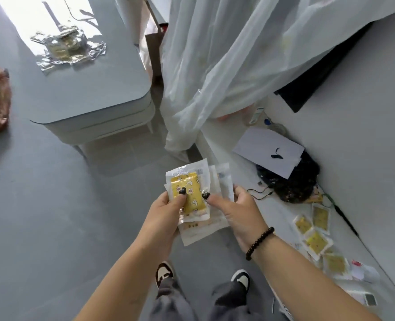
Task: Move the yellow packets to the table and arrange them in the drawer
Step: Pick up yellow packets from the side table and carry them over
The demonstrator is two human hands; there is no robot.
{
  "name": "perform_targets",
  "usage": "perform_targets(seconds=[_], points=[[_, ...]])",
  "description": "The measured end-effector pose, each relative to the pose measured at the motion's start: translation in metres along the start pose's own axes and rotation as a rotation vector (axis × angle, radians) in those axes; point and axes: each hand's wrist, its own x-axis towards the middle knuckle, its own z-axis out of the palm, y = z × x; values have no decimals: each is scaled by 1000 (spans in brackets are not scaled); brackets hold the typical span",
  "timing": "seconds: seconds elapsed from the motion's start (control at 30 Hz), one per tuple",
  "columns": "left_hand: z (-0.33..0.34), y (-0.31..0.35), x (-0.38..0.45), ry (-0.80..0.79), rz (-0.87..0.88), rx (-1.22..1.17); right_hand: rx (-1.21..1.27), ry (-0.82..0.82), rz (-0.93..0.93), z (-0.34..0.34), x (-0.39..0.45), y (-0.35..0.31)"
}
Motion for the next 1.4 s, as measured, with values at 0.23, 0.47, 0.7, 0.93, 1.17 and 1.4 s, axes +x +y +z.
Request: perform_targets(seconds=[0.23, 0.47, 0.7, 0.93, 1.17, 1.4], points=[[-124, 53, 7, 89, 58, -12, -97, -144, 59, 129, 41, -11], [-190, 107, 56, 294, 82, -241, -89, -288, 112, 217, 105, -52], [-217, 194, 133, 387, 99, -346, -206, -374, 87, 283, 207, -111], [-236, 287, 198, 457, 181, -436, -334, -453, 12, 351, 299, -188], [-278, 366, 262, 445, 186, -501, -337, -429, 18, 418, 375, -231], [-341, 449, 350, 359, 153, -479, -272, -365, 53, 501, 457, -271]])
